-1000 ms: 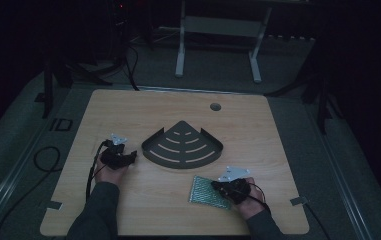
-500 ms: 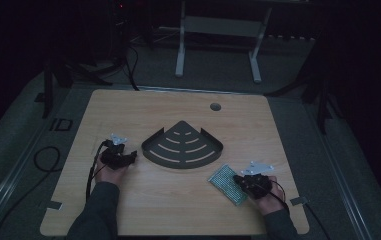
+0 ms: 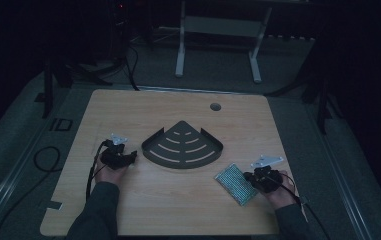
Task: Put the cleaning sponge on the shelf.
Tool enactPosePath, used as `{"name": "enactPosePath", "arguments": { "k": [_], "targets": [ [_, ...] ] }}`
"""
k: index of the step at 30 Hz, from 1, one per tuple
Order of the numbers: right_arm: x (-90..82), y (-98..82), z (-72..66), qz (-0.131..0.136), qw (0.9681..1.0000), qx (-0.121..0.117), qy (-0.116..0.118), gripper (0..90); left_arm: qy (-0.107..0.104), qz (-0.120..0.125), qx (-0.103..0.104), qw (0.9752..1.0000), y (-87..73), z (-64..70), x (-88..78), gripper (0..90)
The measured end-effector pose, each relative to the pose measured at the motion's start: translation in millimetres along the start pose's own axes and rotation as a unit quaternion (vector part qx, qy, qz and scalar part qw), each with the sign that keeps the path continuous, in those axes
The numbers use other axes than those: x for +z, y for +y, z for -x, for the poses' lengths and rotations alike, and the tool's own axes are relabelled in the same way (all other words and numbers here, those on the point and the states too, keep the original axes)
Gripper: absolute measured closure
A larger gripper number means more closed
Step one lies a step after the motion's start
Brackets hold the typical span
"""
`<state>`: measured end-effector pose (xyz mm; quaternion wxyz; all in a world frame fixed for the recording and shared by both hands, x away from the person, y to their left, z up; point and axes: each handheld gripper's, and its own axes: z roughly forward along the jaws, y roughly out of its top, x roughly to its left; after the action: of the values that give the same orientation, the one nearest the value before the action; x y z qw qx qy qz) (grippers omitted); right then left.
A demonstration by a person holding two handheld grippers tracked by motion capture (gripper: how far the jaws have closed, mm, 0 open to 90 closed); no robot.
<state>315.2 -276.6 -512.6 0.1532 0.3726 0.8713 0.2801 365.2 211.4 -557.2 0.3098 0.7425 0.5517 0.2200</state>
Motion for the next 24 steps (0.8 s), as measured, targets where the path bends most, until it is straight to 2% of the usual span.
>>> {"name": "enactPosePath", "arguments": {
  "k": [2, 3, 8, 14, 18, 24],
  "targets": [
    [-0.3, 1.8, 1.9, -0.004, 1.0, 0.0, 0.0, 87.3, 0.0, 0.0, 0.0, 1.0, 0.0, -0.1, 0.0, 43.1],
    [-0.7, 6.0, 5.9, -0.017, 0.9999, 0.002, 0.003, 86.4, 0.0, 0.0, 0.0, 1.0, 0.0, -0.1, 0.0, 43.1],
    [1.0, 14.6, 17.1, -0.039, 0.9991, 0.01, 0.014, 84.1, -0.001, -0.001, 0.001, 1.0, 0.0, -0.1, -0.1, 42.9],
    [8.7, 22.1, 27.9, -0.078, 0.9961, 0.021, 0.037, 82.3, -0.002, -0.001, 0.002, 1.0, 0.0, -0.1, 0.0, 42.5],
    [9.9, 26.8, 31.6, -0.09, 0.9947, 0.024, 0.044, 81.1, -0.002, -0.001, 0.002, 1.0, 0.0, -0.2, 0.0, 42.4],
    [10.4, 32.5, 38.2, -0.108, 0.9908, 0.039, 0.071, 77.8, -0.002, -0.001, 0.003, 1.0, 0.0, -0.2, -0.1, 42.3]
  ]
}}
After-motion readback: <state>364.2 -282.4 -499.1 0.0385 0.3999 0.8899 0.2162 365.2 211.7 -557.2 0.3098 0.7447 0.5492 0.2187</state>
